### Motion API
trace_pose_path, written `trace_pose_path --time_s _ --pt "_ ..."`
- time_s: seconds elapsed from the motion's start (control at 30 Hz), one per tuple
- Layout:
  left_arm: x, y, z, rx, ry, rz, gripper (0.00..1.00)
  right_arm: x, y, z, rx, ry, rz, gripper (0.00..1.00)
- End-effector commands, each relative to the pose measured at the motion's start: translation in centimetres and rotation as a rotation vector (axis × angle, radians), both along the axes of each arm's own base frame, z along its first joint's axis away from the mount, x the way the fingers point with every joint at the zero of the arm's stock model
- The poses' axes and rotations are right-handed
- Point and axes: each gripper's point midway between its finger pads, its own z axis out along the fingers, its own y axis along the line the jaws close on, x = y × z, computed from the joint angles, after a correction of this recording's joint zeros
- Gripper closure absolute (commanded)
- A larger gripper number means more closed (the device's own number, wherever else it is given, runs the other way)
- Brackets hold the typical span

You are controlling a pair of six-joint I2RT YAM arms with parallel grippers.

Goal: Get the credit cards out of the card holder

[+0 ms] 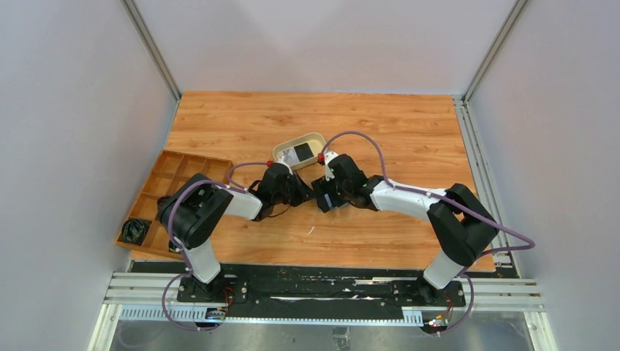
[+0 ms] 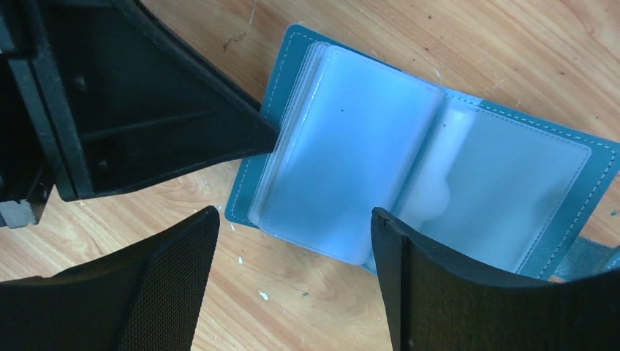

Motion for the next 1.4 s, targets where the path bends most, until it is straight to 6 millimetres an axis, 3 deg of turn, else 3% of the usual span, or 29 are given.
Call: trace_pose_path --time_s 0.0,0.23,0.53,0.73,1.1,1.37 --pt "-0.1 0.1 -0.8 0.023 0.016 -0.023 1.00 0.3 -0.3 -0.2 -0.058 -0.020 -0.006 0.21" --pt "-0.4 0.0 -1.0 0.023 0.022 -0.037 1.00 1.2 -1.7 -1.2 -0.137 -0.041 -0.069 0.21" --pt "-0.7 -0.2 -0.9 0.015 0.024 -0.060 1.00 1.9 -2.0 -2.2 -0.194 -0.043 -0.073 0.21" --pt "-0.9 -0.2 -1.4 0.020 0.036 -0.065 1.00 1.8 -1.1 -1.5 -0.149 -0.041 -0.054 0.21" --pt "-1.0 -0.3 -1.7 0.024 0.044 -0.068 1.00 1.0 0.1 -2.8 -0.143 -0.004 -0.015 0.21" --pt "-1.0 -0.4 -1.7 0.019 0.045 -0.076 1.00 1.1 -1.0 -3.7 -0.227 -0.013 -0.032 0.21"
